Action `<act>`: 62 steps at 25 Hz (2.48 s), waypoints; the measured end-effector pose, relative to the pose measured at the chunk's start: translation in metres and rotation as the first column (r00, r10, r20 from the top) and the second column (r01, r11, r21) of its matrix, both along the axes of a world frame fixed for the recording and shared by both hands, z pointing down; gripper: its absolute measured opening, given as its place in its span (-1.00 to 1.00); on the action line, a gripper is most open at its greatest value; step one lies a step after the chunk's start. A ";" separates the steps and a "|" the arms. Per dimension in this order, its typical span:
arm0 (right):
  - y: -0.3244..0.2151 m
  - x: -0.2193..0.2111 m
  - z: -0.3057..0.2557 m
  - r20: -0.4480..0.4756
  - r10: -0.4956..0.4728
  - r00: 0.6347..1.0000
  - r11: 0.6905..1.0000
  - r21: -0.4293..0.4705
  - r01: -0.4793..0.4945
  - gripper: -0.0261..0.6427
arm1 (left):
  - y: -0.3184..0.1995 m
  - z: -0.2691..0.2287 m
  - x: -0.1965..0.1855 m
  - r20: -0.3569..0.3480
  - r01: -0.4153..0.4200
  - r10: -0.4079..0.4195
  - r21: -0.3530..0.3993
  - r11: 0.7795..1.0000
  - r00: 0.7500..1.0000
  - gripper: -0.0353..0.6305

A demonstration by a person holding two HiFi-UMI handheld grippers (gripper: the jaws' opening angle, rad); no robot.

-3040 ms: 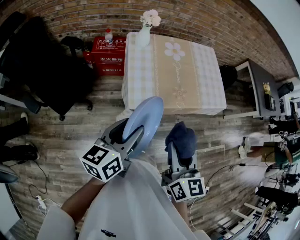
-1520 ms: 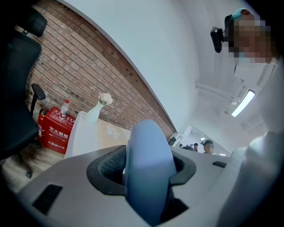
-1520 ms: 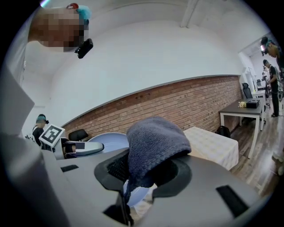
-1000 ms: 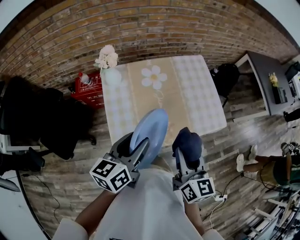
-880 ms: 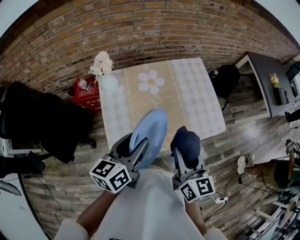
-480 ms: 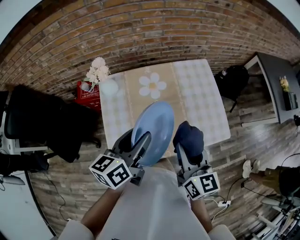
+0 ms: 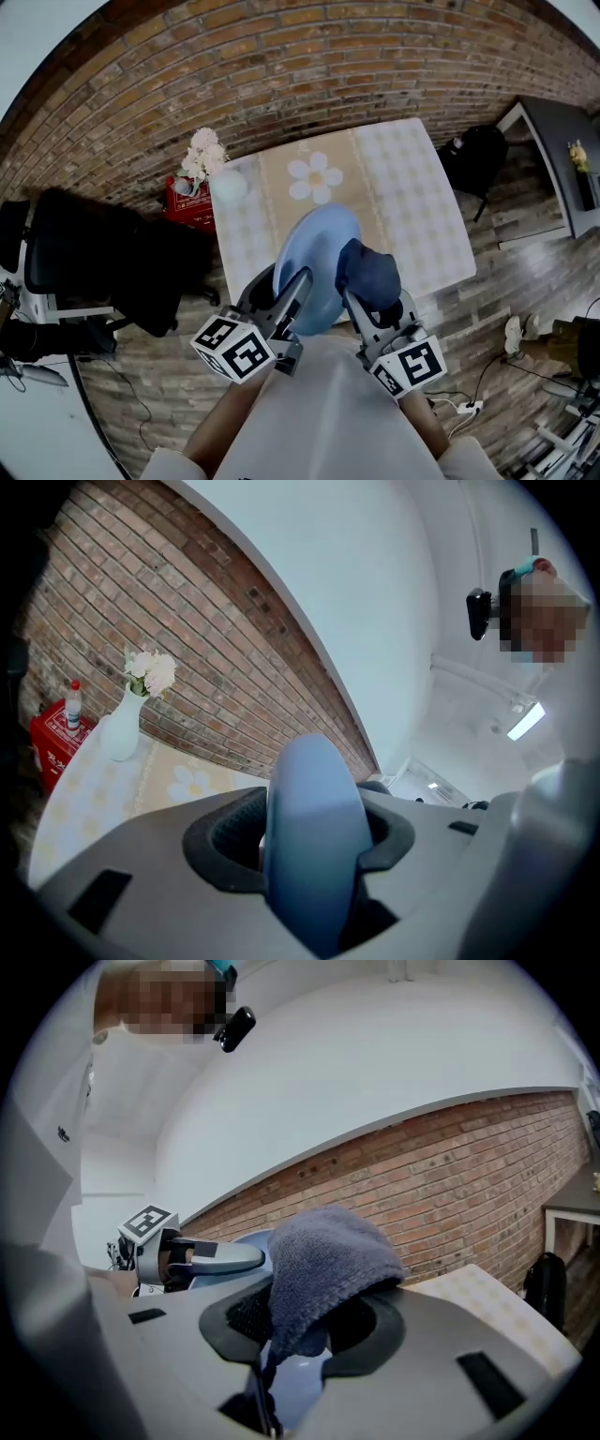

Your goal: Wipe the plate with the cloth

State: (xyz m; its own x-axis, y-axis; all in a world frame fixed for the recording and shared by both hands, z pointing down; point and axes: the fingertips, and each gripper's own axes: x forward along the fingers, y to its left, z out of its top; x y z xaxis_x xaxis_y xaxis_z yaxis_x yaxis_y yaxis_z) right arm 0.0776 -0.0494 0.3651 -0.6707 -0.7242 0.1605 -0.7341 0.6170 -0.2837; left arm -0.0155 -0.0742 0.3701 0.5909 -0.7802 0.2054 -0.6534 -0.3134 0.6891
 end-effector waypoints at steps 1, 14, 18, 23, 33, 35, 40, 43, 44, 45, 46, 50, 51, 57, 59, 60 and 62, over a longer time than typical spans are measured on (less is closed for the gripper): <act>0.000 -0.004 0.000 -0.004 -0.017 1.000 1.000 0.009 0.017 -0.50 | 0.000 0.000 0.000 -0.005 -0.004 0.004 0.002 1.000 1.000 -0.24; -0.011 -0.042 -0.004 0.013 -0.220 0.975 0.973 0.073 0.218 -0.50 | 0.015 -0.005 0.011 -0.054 -0.090 0.091 0.025 0.996 0.994 -0.24; -0.013 -0.046 -0.005 0.017 -0.255 0.967 0.963 0.092 0.253 -0.50 | 0.020 -0.013 0.020 -0.096 -0.134 0.137 0.040 0.990 0.986 -0.24; -0.028 -0.048 -0.011 0.009 -0.225 0.974 0.967 0.125 0.223 -0.50 | 0.021 -0.015 0.017 -0.079 -0.141 0.144 0.046 0.989 0.986 -0.24; -0.061 -0.036 0.007 -0.039 -0.109 0.993 0.993 0.033 0.111 -0.50 | 0.015 -0.014 0.009 -0.046 -0.107 0.110 0.055 0.993 0.993 -0.24; -0.067 -0.031 0.015 -0.045 -0.071 0.996 0.997 -0.004 0.071 -0.50 | 0.014 -0.015 0.007 -0.042 -0.101 0.104 0.056 0.993 0.994 -0.24; -0.079 -0.019 0.032 -0.070 -0.009 0.998 0.998 -0.063 0.004 -0.50 | 0.007 -0.018 0.003 -0.045 -0.093 0.096 0.066 0.993 0.994 -0.24; -0.084 -0.014 0.039 -0.084 0.003 0.996 0.997 -0.080 -0.009 -0.50 | 0.002 -0.022 0.001 -0.044 -0.088 0.091 0.072 0.994 0.995 -0.24; -0.085 -0.013 0.041 -0.087 0.005 0.996 0.996 -0.085 -0.013 -0.50 | 0.000 -0.023 0.001 -0.044 -0.087 0.091 0.074 0.993 0.995 -0.24; -0.086 -0.011 0.043 -0.091 0.008 0.996 0.996 -0.090 -0.017 -0.50 | -0.002 -0.025 0.001 -0.045 -0.086 0.090 0.076 0.993 0.995 -0.24; -0.087 -0.009 0.045 -0.094 0.011 0.995 0.995 -0.095 -0.020 -0.50 | -0.004 -0.026 0.001 -0.046 -0.084 0.088 0.079 0.993 0.995 -0.24; -0.087 -0.004 0.056 -0.108 0.019 0.994 0.992 -0.120 -0.032 -0.50 | -0.010 -0.034 -0.003 -0.056 -0.062 0.068 0.093 0.994 0.996 -0.24; -0.086 -0.003 0.059 -0.113 0.019 0.993 0.991 -0.128 -0.033 -0.50 | -0.012 -0.036 -0.004 -0.058 -0.057 0.063 0.096 0.994 0.996 -0.24; -0.075 -0.003 0.074 -0.138 0.000 0.990 0.984 -0.175 -0.025 -0.50 | -0.023 -0.042 -0.011 -0.078 -0.029 0.037 0.102 0.994 0.996 -0.24; -0.069 -0.004 0.081 -0.147 -0.009 0.989 0.980 -0.197 -0.021 -0.50 | -0.027 -0.040 -0.013 -0.089 -0.010 0.019 0.098 0.995 0.996 -0.24; -0.065 -0.005 0.084 -0.150 -0.015 0.989 0.978 -0.206 -0.017 -0.50 | -0.030 -0.040 -0.014 -0.092 -0.001 0.010 0.096 0.995 0.996 -0.24; -0.059 -0.008 0.089 -0.152 -0.029 0.988 0.975 -0.221 -0.005 -0.50 | -0.034 -0.039 -0.016 -0.096 0.014 -0.004 0.095 0.995 0.995 -0.24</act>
State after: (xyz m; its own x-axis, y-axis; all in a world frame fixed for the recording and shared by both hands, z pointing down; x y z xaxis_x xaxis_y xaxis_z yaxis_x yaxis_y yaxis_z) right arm 0.0693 -0.1081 0.4541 -0.6341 -0.6516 0.4163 -0.7723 0.5610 -0.2982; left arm -0.0313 -0.1084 0.3309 0.5971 -0.7989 0.0727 -0.5892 -0.3753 0.7155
